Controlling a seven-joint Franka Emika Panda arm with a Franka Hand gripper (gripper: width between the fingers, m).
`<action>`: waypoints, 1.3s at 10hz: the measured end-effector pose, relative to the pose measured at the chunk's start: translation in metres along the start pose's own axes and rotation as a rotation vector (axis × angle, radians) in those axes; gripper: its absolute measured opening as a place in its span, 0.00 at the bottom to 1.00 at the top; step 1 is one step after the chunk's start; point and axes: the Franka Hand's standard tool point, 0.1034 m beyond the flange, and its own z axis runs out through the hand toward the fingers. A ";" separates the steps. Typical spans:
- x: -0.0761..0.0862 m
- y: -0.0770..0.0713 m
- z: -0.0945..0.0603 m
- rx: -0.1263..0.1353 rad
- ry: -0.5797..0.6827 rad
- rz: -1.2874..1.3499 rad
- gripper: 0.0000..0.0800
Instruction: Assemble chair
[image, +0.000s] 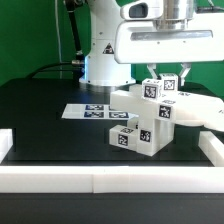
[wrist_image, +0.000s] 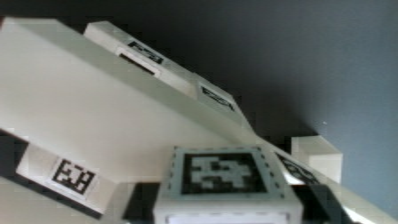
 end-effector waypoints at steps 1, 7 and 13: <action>0.000 0.000 0.000 0.000 0.000 0.001 0.34; 0.000 0.000 0.000 0.022 0.000 0.327 0.34; 0.003 -0.001 0.000 0.036 0.004 0.790 0.34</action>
Offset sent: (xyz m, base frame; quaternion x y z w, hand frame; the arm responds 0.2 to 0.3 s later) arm -0.0042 -0.0017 -0.0023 0.0097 0.0004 0.0451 0.9989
